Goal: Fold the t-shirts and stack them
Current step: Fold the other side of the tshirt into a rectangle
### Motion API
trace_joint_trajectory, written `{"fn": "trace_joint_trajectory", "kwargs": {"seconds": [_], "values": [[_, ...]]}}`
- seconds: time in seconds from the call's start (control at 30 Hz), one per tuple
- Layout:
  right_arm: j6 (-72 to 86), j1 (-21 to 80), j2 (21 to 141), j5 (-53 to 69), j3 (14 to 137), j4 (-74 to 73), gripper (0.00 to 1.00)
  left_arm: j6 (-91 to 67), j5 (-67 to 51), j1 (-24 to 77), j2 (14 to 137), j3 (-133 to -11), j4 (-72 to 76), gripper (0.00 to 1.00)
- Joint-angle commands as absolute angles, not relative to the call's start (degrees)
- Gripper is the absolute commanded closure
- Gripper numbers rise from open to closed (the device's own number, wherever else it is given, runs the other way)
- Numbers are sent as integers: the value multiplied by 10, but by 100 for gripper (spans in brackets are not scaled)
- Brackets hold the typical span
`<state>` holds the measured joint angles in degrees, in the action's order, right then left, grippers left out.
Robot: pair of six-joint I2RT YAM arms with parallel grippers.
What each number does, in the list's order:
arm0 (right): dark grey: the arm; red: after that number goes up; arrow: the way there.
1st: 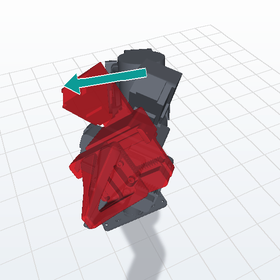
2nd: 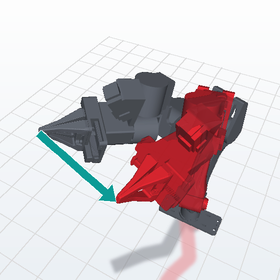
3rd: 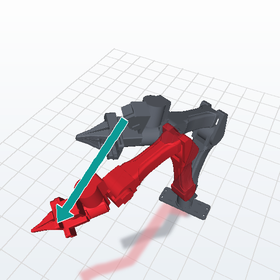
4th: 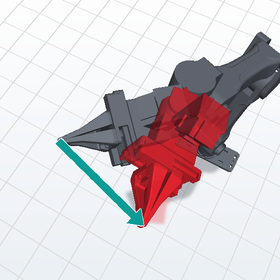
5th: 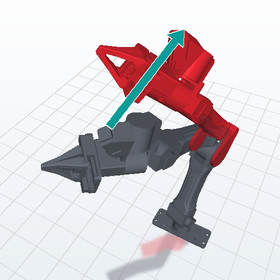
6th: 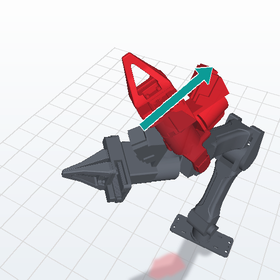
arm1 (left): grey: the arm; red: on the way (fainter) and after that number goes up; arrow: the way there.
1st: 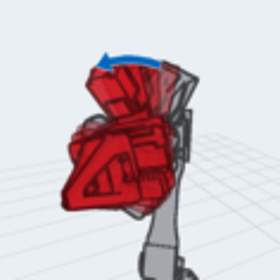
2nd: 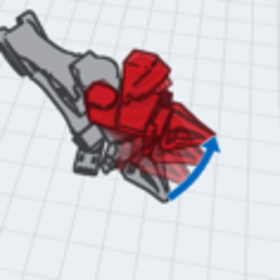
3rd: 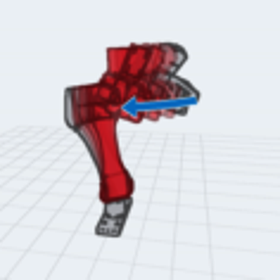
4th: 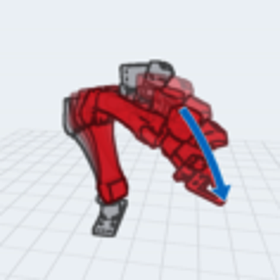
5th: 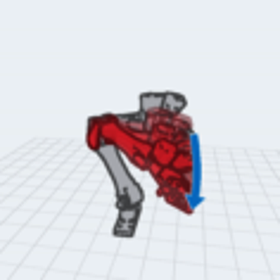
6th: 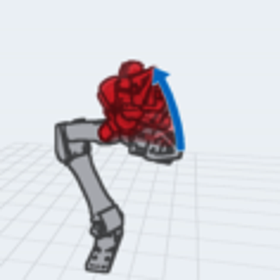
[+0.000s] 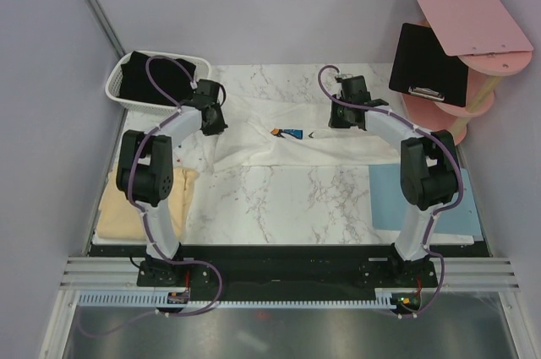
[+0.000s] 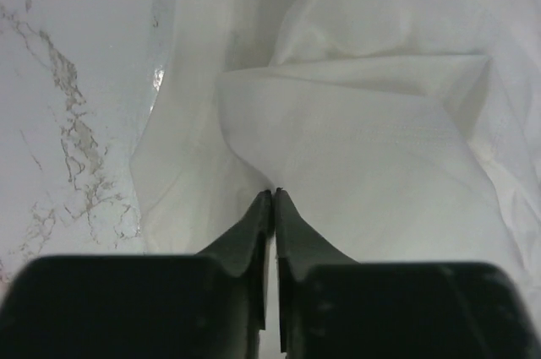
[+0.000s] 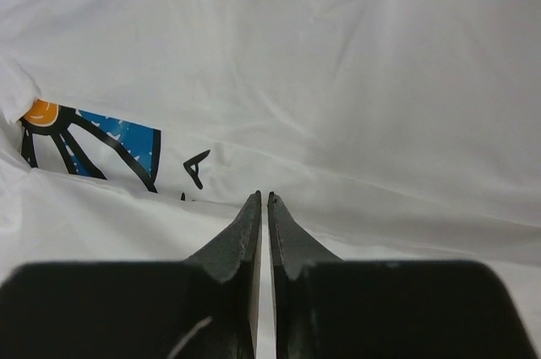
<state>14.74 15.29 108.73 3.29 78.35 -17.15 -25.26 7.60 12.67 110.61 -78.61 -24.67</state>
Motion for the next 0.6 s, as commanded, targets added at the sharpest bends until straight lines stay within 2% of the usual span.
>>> {"fn": "trace_joint_trajectory", "kwargs": {"seconds": [0.0, 0.37, 0.57], "values": [[143, 156, 1071, 42, 777, -156, 87, -252, 98, 128, 1113, -819, -235, 98], [143, 156, 1079, 35, 773, -152, 87, -256, 144, 131, 1026, -824, -235, 98], [145, 156, 1090, 36, 768, -146, 87, -245, 140, 131, 1078, -890, -254, 98]]}}
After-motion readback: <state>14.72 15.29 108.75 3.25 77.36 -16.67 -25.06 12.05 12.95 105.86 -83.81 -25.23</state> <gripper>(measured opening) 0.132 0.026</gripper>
